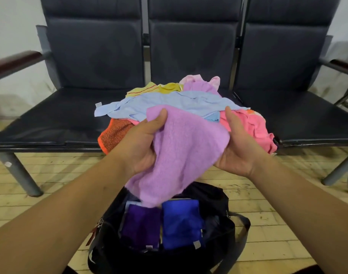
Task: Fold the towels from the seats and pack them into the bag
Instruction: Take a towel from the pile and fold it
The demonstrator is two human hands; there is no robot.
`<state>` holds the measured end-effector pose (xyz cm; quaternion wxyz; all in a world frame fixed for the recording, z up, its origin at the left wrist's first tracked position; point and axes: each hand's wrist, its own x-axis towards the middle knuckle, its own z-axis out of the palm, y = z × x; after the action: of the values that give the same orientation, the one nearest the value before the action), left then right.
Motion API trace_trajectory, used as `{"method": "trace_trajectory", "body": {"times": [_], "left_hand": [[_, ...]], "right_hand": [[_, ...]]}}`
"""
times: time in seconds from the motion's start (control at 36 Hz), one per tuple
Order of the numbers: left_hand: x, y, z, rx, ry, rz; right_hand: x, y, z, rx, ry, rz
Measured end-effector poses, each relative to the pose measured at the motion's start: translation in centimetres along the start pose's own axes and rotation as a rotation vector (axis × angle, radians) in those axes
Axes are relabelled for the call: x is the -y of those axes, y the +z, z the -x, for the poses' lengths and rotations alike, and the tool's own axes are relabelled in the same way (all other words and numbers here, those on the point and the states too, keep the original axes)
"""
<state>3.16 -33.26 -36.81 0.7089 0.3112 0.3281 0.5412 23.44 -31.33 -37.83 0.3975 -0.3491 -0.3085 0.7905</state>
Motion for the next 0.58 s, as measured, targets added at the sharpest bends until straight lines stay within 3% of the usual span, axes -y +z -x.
{"method": "trace_trajectory", "body": {"times": [0.08, 0.19, 0.39, 0.47, 0.58], "left_hand": [[-0.3, -0.3, -0.3, -0.067, 0.044, -0.070], [-0.8, -0.7, -0.3, -0.016, 0.066, -0.201], [-1.1, -2.7, -0.8, 0.032, 0.076, -0.685], [-0.5, -3.0, -1.1, 0.004, 0.079, -0.677], [-0.1, -3.0, -1.9, -0.030, 0.033, -0.485]], "right_hand": [[-0.4, 0.0, -0.2, 0.031, 0.022, 0.116], [-0.5, -0.3, -0.3, 0.034, 0.025, 0.210], [0.9, -1.0, -0.4, -0.160, -0.148, 0.239], [1.1, -1.5, -0.5, -0.227, -0.176, 0.254], [1.5, -1.9, -0.5, -0.143, -0.179, 0.241]]}}
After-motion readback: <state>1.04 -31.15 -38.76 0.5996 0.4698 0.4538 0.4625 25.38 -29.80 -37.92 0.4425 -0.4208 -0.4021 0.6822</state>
